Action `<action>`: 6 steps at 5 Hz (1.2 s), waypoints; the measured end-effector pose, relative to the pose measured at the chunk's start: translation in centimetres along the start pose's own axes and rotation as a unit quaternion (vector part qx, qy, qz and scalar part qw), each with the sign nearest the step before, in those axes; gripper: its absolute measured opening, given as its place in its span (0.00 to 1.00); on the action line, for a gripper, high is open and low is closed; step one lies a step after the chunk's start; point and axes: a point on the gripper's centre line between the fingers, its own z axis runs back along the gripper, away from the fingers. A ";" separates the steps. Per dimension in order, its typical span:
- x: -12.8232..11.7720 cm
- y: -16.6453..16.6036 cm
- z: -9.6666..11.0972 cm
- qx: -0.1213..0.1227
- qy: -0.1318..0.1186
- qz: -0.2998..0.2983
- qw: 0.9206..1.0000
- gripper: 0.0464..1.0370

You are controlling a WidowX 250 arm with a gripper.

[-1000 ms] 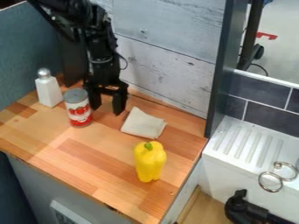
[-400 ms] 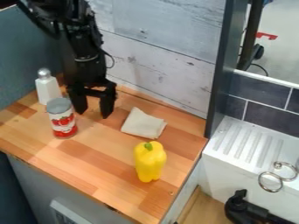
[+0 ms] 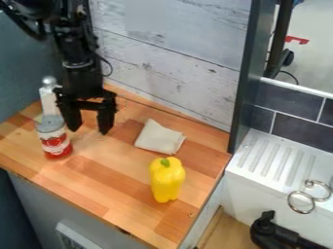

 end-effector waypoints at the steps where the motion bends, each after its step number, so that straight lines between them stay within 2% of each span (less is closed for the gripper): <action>1: -0.9 -0.2 -0.3 -0.007 0.007 0.005 1.000 0.96; 3: -1.2 0.6 1.0 -0.001 -0.016 0.019 1.000 0.96; 4: -0.3 -0.2 2.1 -0.001 -0.030 -0.012 0.999 0.96; 5: 1.2 -3.8 4.6 -0.009 -0.046 -0.084 0.995 0.96; 6: 2.4 -5.8 7.5 -0.016 -0.053 -0.129 0.990 0.96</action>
